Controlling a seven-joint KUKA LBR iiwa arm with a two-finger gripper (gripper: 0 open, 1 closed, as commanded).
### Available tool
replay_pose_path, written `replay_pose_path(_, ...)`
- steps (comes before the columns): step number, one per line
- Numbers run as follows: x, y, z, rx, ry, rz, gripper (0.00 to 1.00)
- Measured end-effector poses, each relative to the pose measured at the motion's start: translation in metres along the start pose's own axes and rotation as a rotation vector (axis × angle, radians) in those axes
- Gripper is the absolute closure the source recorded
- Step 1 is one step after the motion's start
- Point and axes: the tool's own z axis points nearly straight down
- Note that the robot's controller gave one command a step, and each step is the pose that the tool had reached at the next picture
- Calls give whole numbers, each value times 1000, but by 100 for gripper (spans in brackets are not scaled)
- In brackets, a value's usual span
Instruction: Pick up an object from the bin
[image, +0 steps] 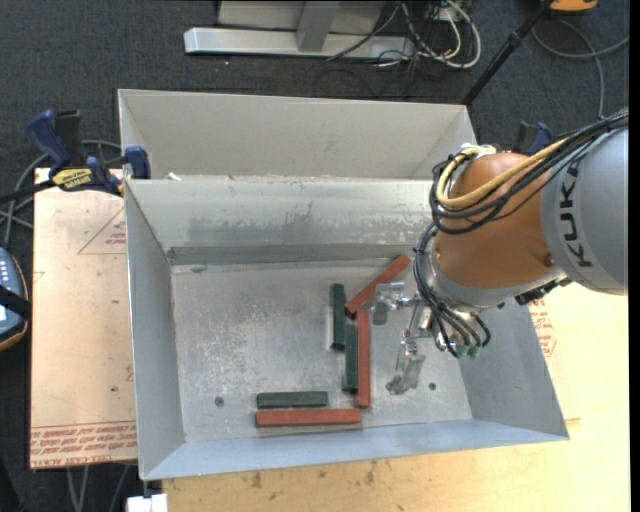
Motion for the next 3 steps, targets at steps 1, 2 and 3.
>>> replay_pose_path(1,11,4,108,-3,-10,240,0)
replay_pose_path(2,-23,0,84,-3,-11,410,0)
replay_pose_path(3,-39,18,90,-3,-8,733,0)
